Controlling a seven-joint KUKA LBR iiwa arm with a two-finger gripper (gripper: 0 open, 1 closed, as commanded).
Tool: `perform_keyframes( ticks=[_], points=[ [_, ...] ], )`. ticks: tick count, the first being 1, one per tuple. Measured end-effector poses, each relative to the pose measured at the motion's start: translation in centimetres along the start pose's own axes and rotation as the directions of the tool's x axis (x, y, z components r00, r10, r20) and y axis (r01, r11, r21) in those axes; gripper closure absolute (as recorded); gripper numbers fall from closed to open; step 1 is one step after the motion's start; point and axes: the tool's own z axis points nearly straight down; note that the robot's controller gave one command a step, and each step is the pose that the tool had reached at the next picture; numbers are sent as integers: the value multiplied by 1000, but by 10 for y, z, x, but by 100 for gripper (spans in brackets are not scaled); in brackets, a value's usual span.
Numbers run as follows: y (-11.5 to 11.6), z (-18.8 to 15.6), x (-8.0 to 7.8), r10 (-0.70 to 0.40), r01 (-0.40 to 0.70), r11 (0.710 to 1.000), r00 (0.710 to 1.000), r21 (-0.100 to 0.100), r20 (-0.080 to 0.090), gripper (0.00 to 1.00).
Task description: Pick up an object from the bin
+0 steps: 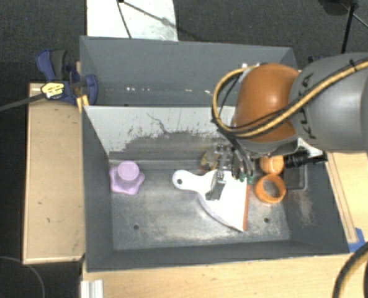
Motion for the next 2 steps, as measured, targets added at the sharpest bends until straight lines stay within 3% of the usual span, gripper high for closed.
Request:
perform_keyframes(
  ticks=[1, 2],
  points=[
    [-17, 5, -7, -251, 251, 968, 968, 0, 1, 0],
    [-42, 26, -10, -98, 98, 995, 995, 0, 2, 0]
  ],
)
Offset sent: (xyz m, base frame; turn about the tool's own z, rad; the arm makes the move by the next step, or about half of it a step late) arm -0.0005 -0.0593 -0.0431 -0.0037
